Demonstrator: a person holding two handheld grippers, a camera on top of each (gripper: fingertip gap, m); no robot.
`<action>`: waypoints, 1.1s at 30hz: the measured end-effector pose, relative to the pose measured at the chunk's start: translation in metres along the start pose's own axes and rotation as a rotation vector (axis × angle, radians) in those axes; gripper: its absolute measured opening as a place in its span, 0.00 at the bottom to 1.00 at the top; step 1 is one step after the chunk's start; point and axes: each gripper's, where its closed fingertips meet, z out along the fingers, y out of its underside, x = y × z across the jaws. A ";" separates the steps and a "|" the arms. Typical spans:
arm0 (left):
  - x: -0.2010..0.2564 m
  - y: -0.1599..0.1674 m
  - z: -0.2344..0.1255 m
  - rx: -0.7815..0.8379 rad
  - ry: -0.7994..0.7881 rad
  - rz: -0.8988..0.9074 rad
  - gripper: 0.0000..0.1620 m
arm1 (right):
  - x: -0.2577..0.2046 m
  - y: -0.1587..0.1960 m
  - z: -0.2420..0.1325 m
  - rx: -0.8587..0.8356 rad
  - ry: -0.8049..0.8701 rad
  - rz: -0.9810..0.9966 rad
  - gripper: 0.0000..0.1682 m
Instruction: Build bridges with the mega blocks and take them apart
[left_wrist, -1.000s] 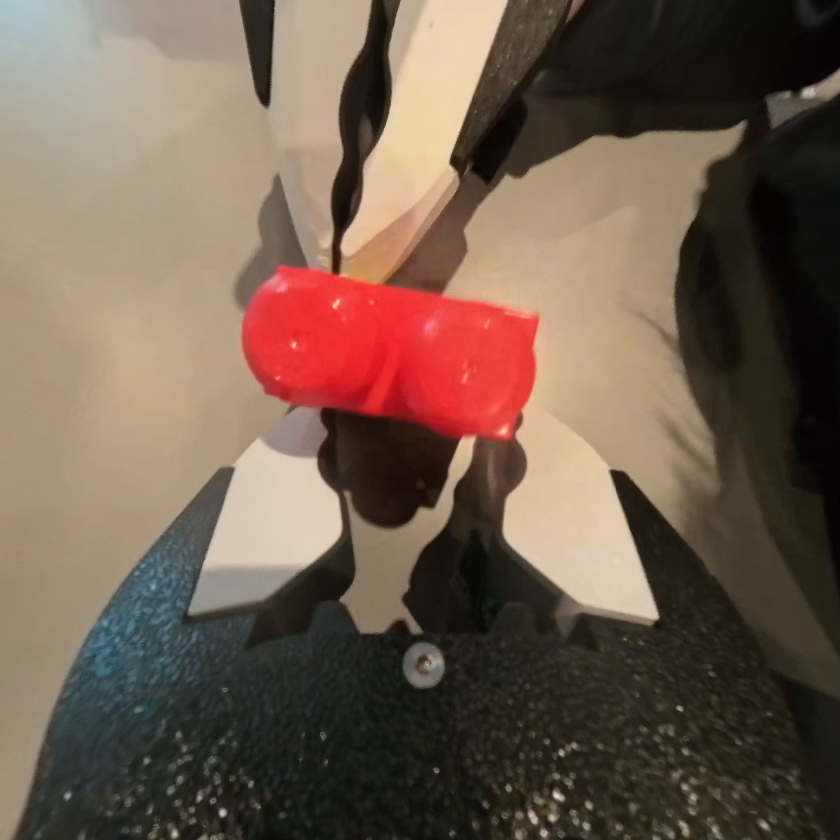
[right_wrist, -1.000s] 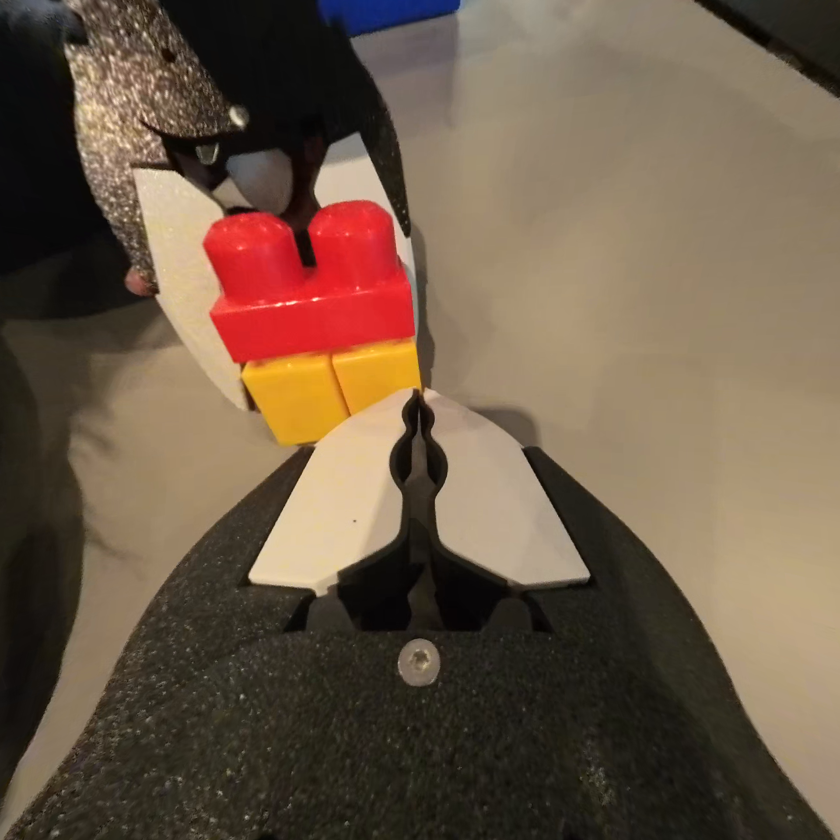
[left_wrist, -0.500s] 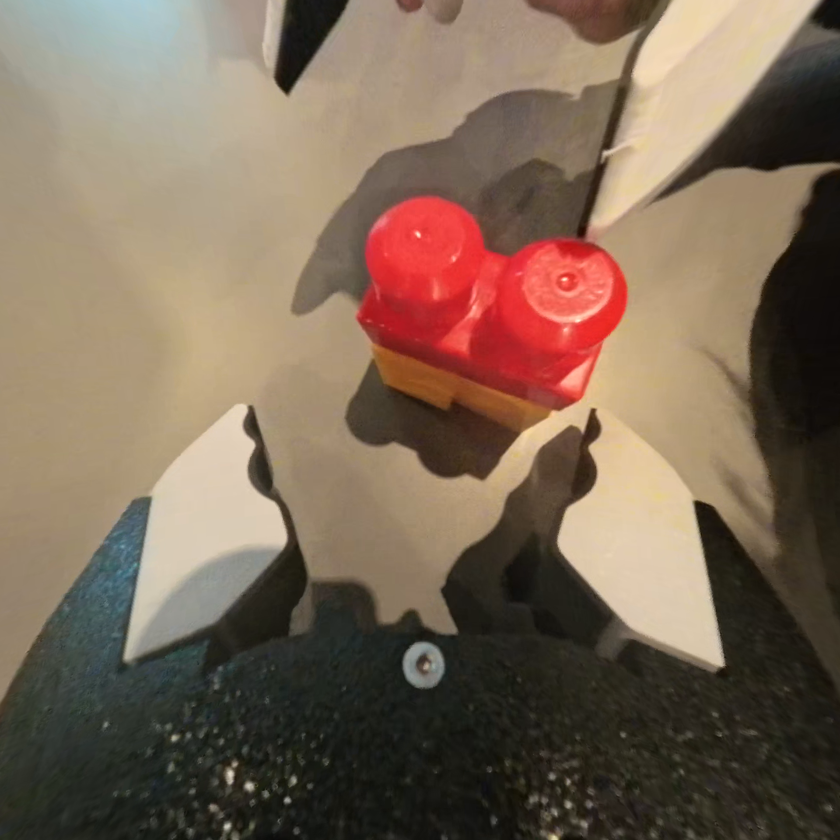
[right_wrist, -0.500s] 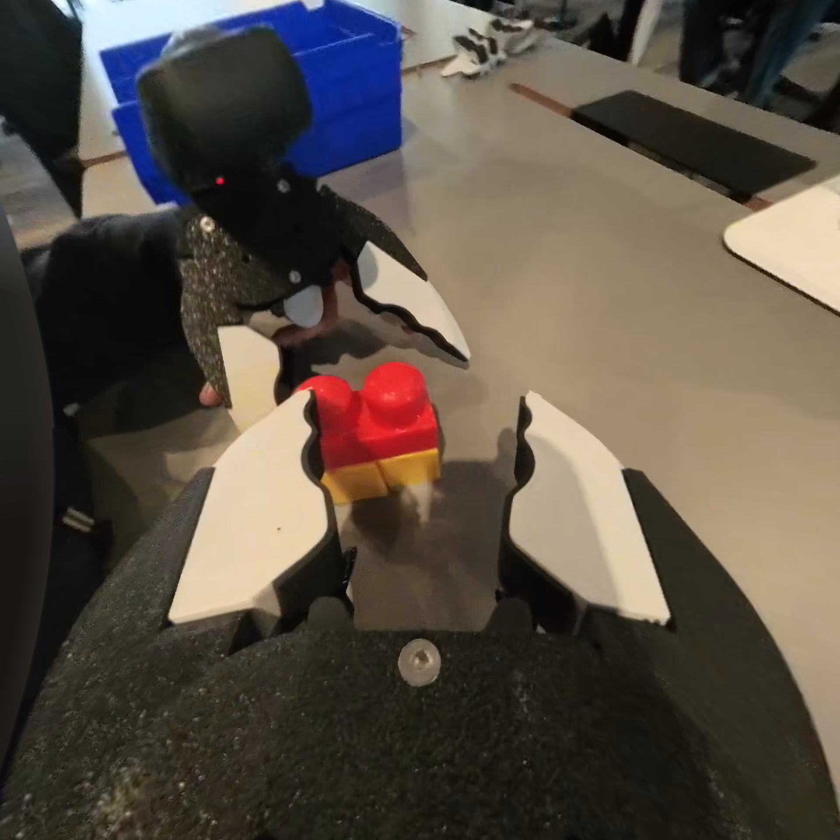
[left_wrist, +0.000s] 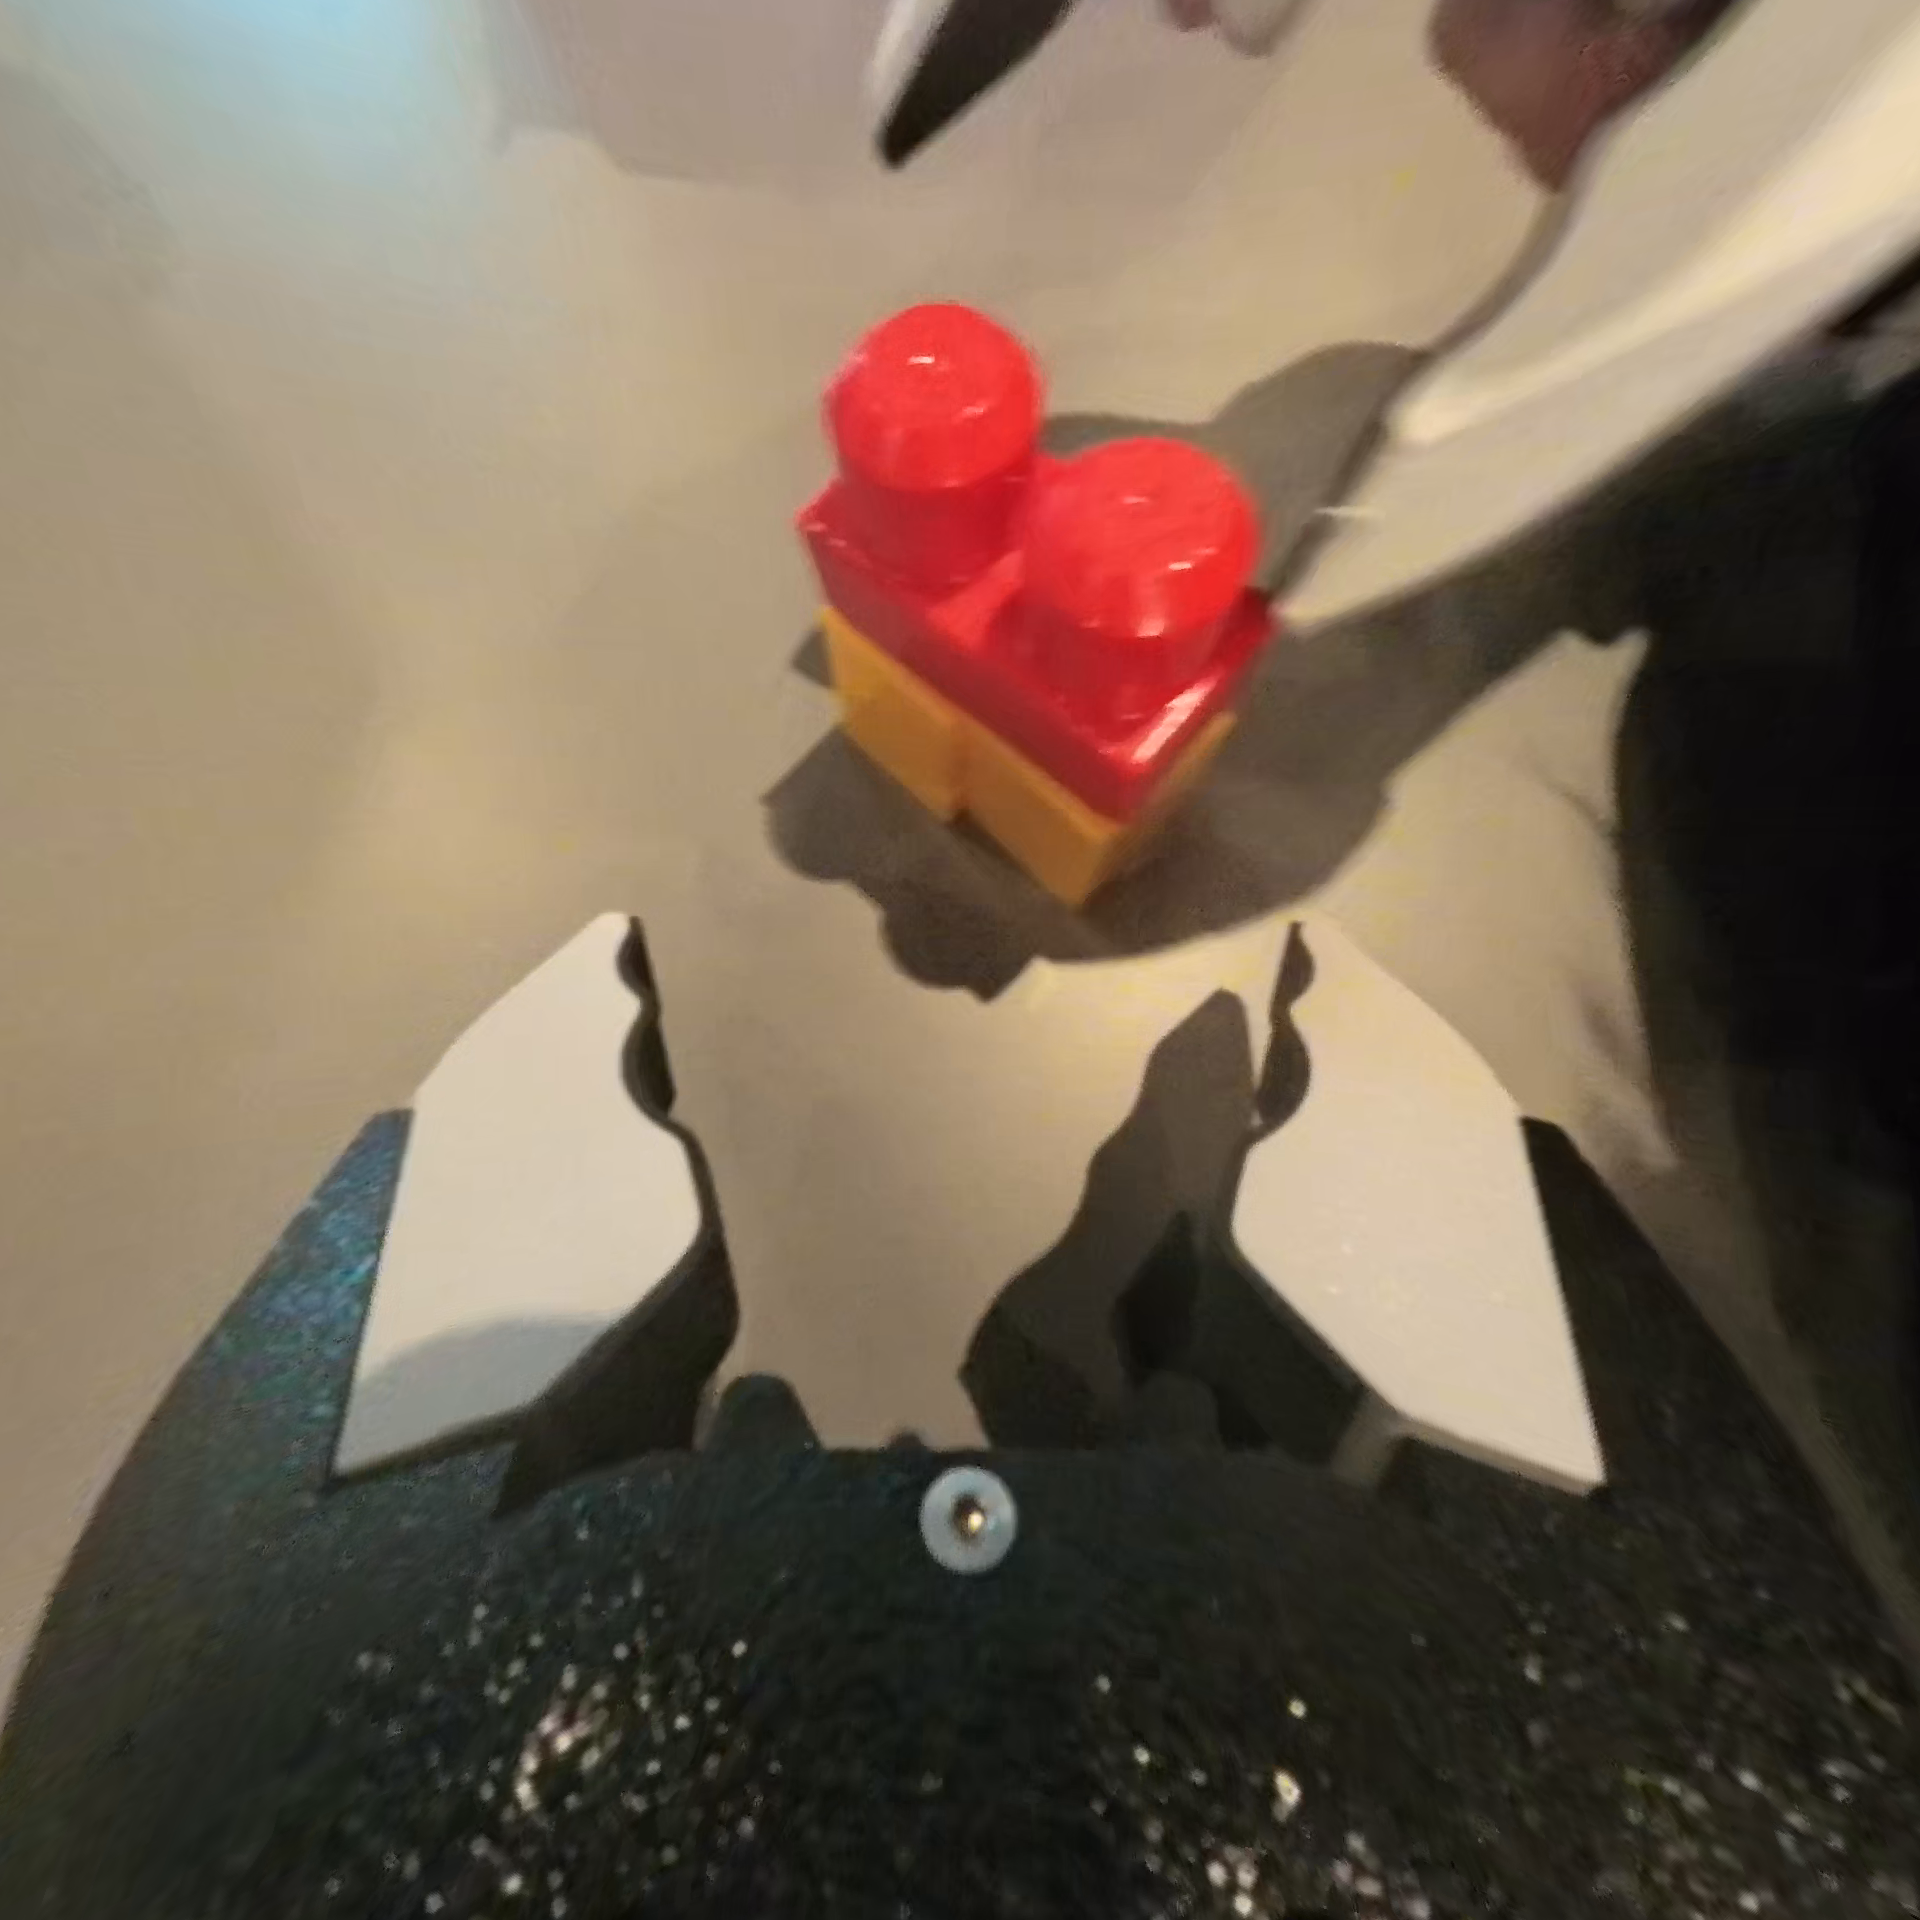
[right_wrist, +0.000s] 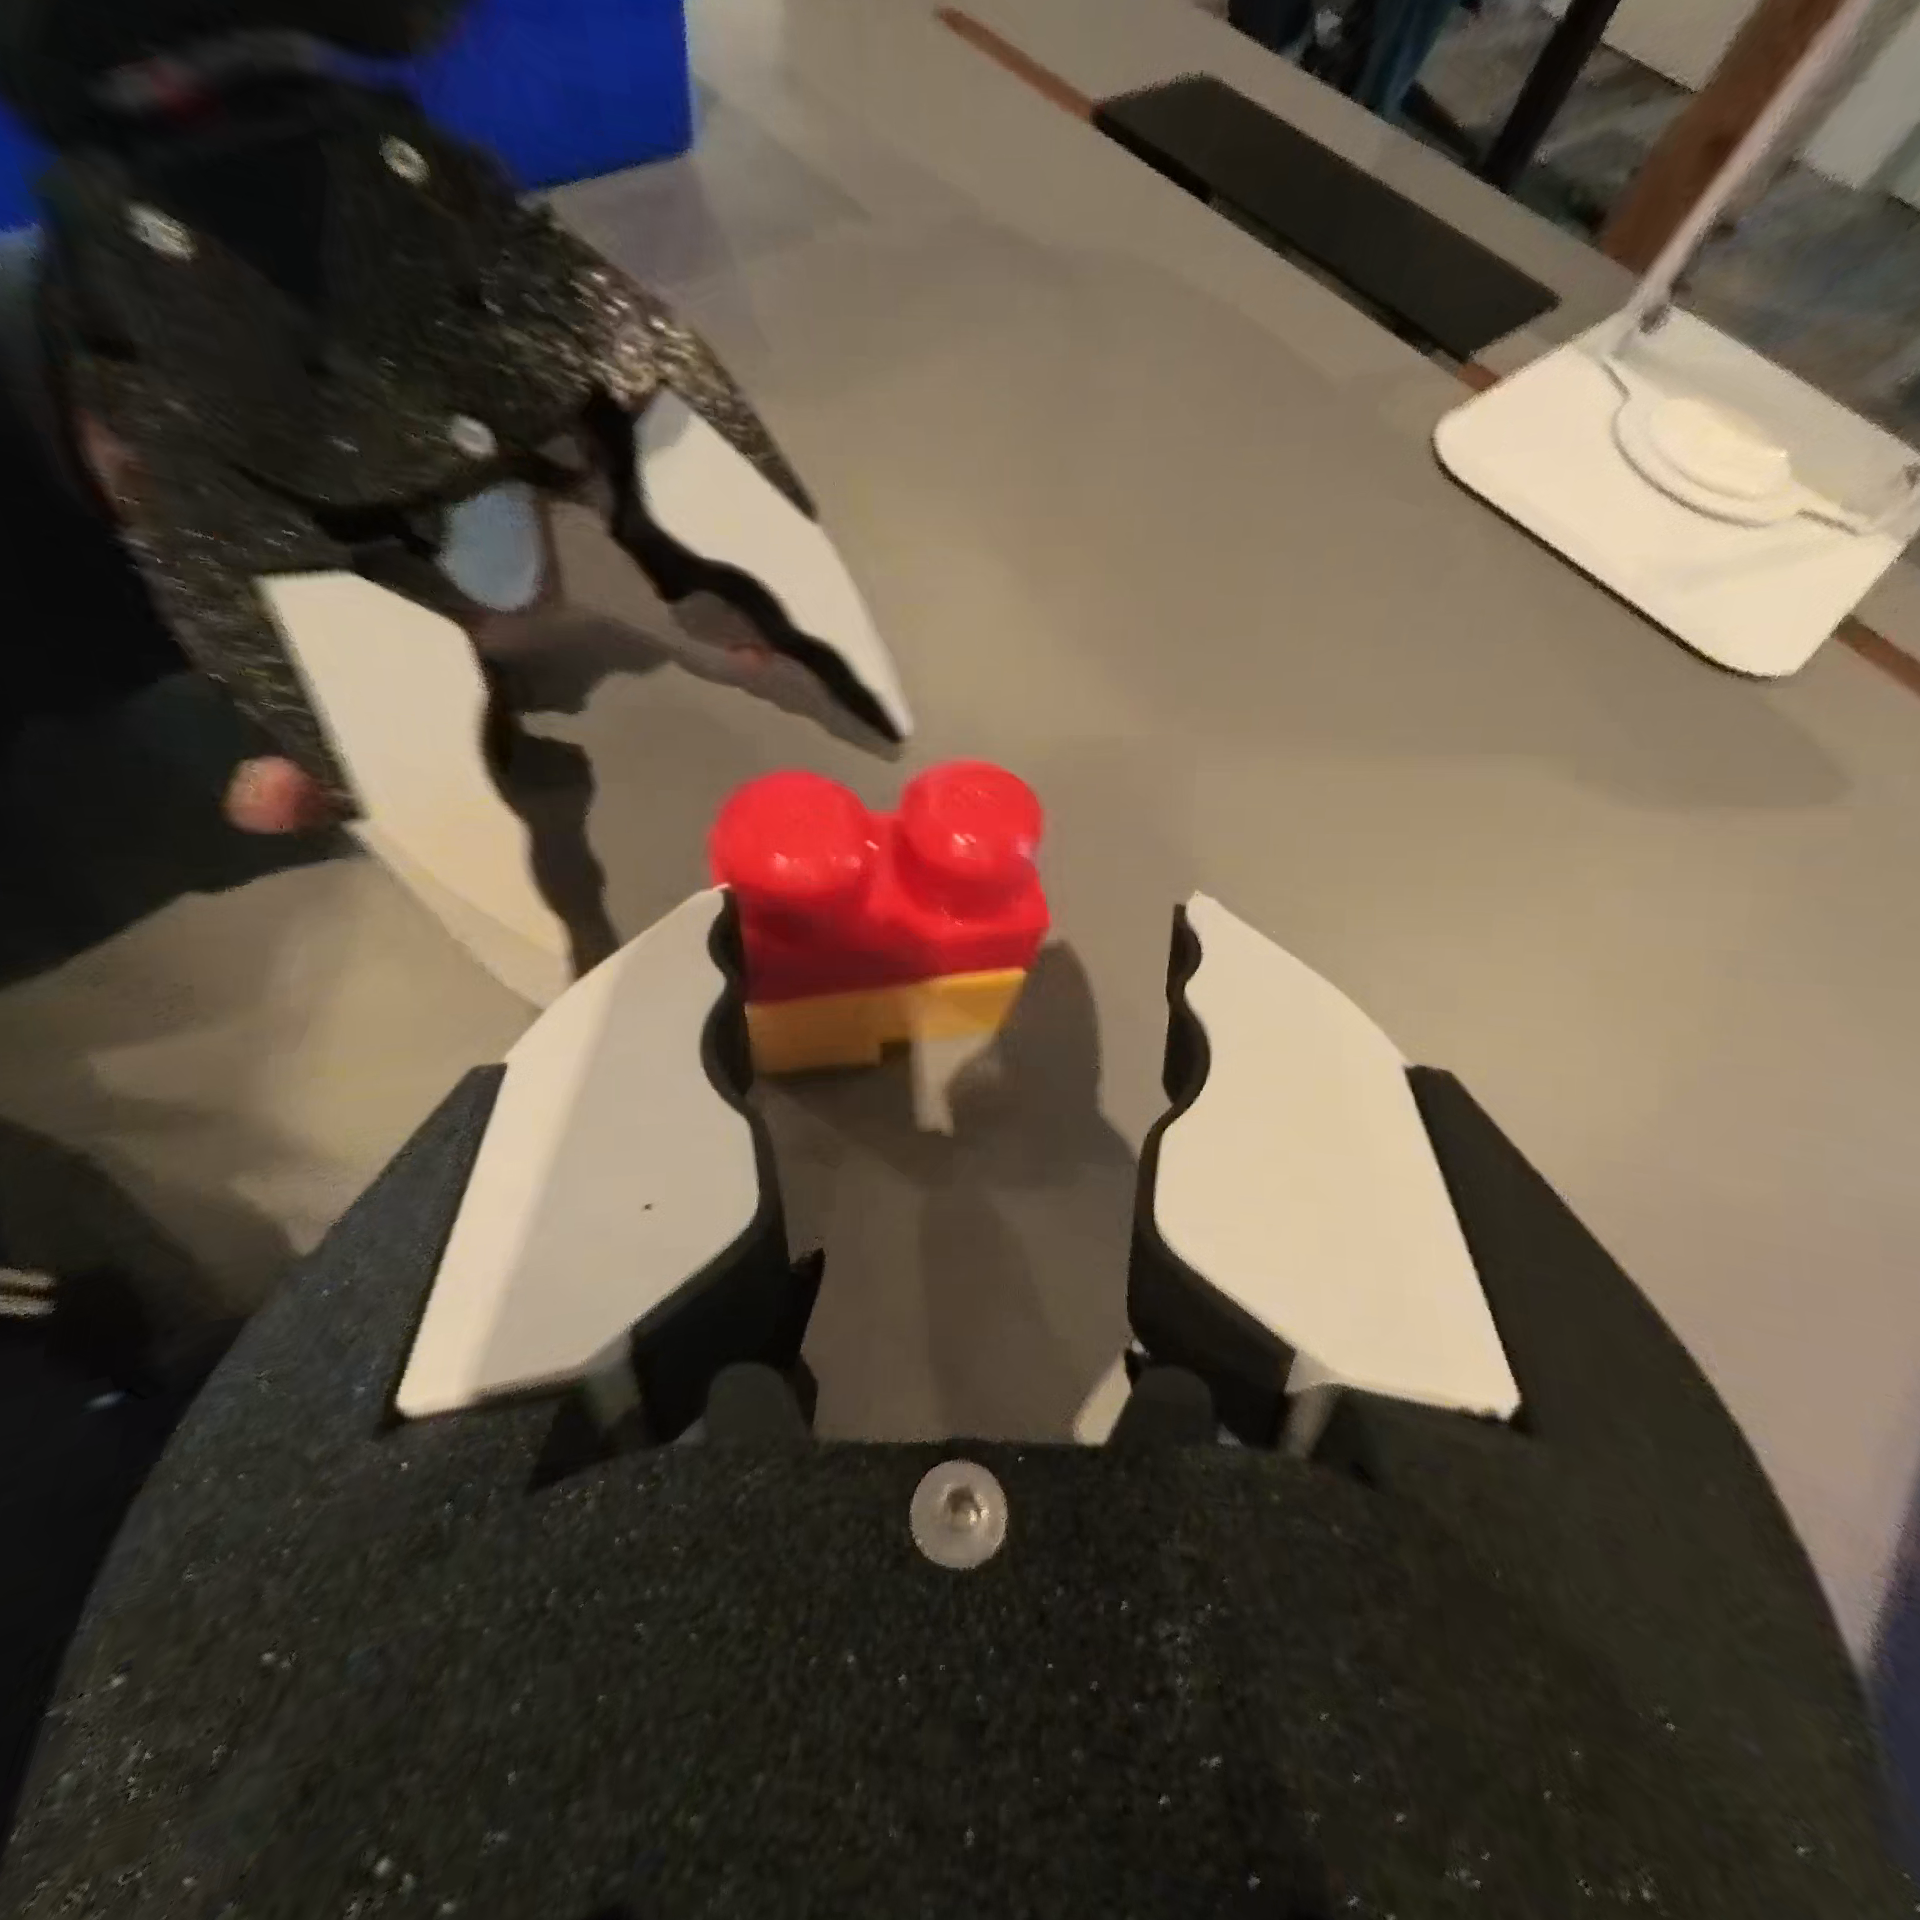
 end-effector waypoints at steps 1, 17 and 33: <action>0.008 -0.001 0.001 0.002 0.040 -0.004 0.65 | 0.006 0.005 -0.001 -0.015 0.022 0.000 0.47; 0.072 -0.020 0.018 0.016 0.257 0.051 0.62 | 0.001 0.004 -0.010 0.012 0.022 0.118 0.32; -0.008 -0.032 0.020 0.095 0.002 0.182 0.57 | 0.013 0.008 0.001 0.042 -0.217 -0.197 0.20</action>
